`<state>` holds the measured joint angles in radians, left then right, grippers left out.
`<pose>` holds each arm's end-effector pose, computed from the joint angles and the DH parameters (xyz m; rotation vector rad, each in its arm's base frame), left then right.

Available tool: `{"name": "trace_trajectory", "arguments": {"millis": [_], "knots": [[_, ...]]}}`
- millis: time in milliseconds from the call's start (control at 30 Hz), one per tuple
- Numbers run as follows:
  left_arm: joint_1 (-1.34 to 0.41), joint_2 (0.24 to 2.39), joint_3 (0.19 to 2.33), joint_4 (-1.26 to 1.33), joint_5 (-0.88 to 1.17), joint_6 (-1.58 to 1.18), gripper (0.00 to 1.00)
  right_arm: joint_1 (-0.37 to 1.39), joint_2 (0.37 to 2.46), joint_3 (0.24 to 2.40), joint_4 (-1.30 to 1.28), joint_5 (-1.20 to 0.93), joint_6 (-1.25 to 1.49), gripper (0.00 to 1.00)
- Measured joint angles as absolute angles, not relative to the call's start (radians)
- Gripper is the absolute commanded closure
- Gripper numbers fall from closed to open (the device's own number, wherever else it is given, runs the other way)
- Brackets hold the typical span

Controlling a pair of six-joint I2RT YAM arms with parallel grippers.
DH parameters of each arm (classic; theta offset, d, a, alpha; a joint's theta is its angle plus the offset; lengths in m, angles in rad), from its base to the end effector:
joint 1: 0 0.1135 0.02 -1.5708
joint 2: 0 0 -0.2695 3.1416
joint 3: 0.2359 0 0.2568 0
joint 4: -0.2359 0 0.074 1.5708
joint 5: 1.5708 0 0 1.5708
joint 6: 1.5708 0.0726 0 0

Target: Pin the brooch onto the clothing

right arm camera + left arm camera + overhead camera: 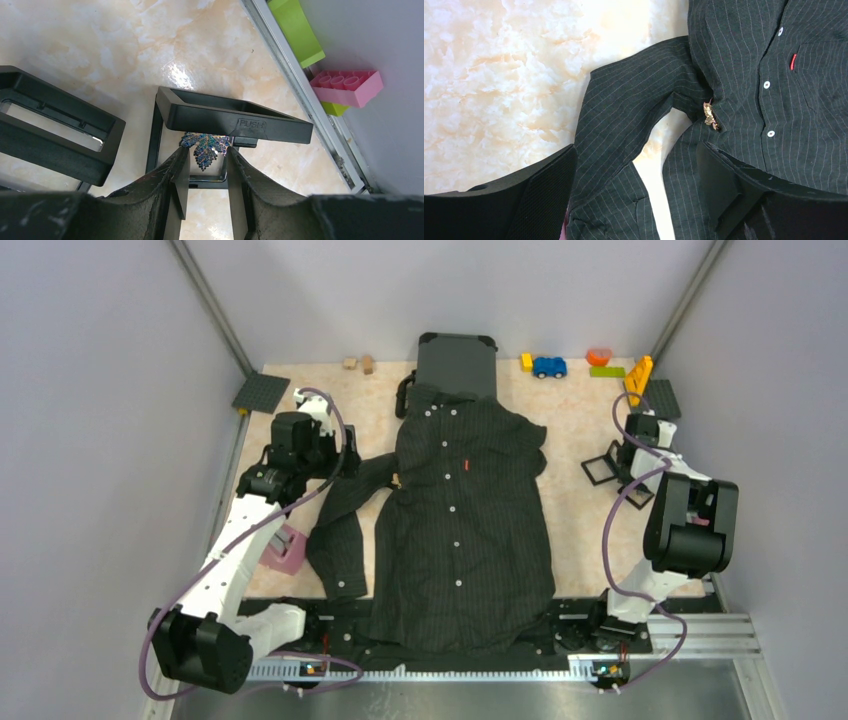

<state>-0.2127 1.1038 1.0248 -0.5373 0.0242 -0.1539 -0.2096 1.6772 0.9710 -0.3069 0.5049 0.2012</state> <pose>0.2654 -0.0591 0.3095 0.0783 2.1951 -0.2332 0.3354 -0.1072 0.1484 0.6947 2.4237 -0.6516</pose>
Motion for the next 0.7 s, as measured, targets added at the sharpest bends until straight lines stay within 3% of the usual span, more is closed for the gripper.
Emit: {"name": "trace_trajectory", "arguments": {"millis": [700], "knots": [[-0.222, 1.104, 1.025, -0.539, 0.017, -0.154, 0.08, -0.164, 1.761, 1.017, -0.322, 0.563, 0.183, 0.73]]}}
